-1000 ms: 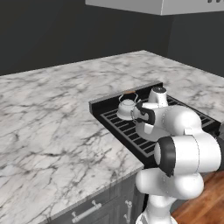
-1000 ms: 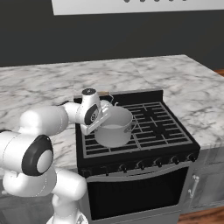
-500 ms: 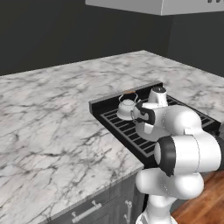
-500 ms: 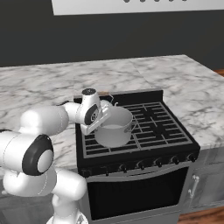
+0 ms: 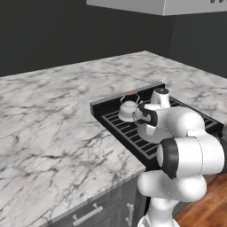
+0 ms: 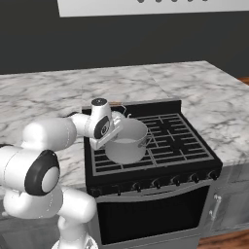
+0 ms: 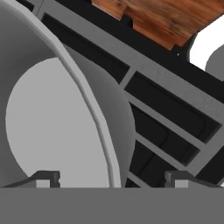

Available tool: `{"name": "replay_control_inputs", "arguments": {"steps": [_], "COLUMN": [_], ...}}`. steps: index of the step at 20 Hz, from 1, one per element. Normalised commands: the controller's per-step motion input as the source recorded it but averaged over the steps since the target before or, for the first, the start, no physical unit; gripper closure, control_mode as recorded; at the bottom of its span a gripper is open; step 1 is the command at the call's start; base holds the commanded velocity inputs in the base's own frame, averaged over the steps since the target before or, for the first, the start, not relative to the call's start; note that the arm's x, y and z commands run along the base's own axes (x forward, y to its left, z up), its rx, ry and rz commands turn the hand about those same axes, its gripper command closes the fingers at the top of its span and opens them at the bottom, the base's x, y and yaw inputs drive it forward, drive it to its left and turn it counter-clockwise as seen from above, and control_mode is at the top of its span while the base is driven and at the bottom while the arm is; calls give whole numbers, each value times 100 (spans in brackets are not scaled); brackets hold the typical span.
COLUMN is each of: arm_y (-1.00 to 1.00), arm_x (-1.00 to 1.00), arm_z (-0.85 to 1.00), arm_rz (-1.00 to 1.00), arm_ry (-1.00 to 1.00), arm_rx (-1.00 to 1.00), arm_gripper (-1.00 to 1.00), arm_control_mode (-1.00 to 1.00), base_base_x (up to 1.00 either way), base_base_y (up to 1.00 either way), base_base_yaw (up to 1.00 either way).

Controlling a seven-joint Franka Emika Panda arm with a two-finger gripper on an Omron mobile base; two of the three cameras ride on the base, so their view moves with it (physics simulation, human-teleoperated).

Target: Pick the kettle from the cabinet and place it on a stove burner. Then pick the pot from the counter and place it on another stove burner. Finally, turn both burners on.

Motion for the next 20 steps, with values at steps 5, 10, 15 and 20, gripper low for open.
{"name": "replay_control_inputs", "arguments": {"steps": [5,10,15,20], "arm_y": [0,0,0,0], "arm_x": [-3,-4,-6,-10], "arm_z": [5,10,12,25], "arm_rz": [0,0,0,0], "arm_ry": [-7,-7,-4,-3], "arm_rx": [0,1,3,6], "arm_gripper": [-100,-100,-100,-100], "arm_control_mode": [-100,-100,-100,-100], "base_base_x": [0,0,0,0], "base_base_y": [0,0,0,0], "base_base_yaw": [0,0,0,0]}}
